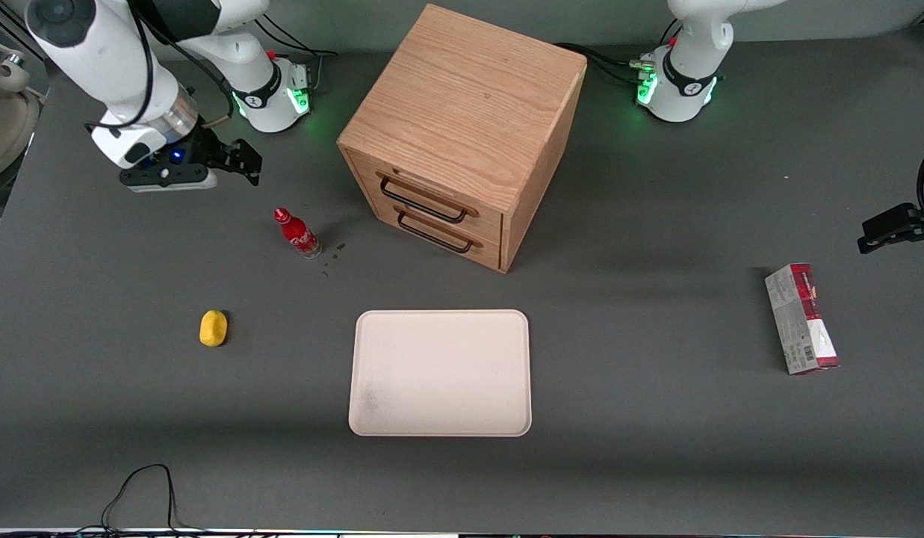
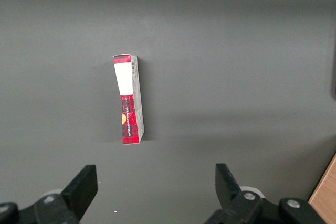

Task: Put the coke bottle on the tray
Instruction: 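Lower the right gripper over the bottle and close it around the bottle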

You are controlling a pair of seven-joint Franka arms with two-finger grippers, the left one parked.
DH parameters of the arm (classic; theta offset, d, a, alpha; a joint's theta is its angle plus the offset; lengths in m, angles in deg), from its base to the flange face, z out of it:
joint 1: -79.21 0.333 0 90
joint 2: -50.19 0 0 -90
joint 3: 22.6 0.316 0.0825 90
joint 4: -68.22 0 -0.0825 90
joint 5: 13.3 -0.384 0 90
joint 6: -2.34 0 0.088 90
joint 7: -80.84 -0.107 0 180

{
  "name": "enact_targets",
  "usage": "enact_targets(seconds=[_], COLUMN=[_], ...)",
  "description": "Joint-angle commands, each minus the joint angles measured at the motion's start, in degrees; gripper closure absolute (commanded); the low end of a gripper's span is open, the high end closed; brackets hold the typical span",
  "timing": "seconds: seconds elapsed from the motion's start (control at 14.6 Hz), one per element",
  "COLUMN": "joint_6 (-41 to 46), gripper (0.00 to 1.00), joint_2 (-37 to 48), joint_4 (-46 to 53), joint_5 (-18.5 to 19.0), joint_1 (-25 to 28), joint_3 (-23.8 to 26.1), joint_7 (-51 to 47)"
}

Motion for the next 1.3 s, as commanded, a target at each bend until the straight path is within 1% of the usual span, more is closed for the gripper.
enact_targets(seconds=[0.0,0.21,0.41,0.55,0.68,0.82,1.23], joint_6=[-4.94,-8.11,-12.59,-14.70,-15.24,-15.24,-15.77], gripper=[0.00,0.00,0.00,0.00,0.00,0.00,0.00], joint_2=[-1.82,-5.08,-6.14,-6.93,-8.16,-8.86,-12.11], joint_4=[-2.94,-3.56,-7.06,-8.56,-8.74,-8.74,-8.74], joint_5=[0.19,0.01,-0.16,-0.16,-0.16,-1.03,-1.39], joint_1=[0.46,0.55,0.72,2.13,2.57,3.62,3.63], joint_3=[-1.57,-1.66,-1.66,-1.66,-1.66,-1.75,-1.84], joint_7=[-0.31,-0.14,0.13,0.13,0.13,0.04,0.13])
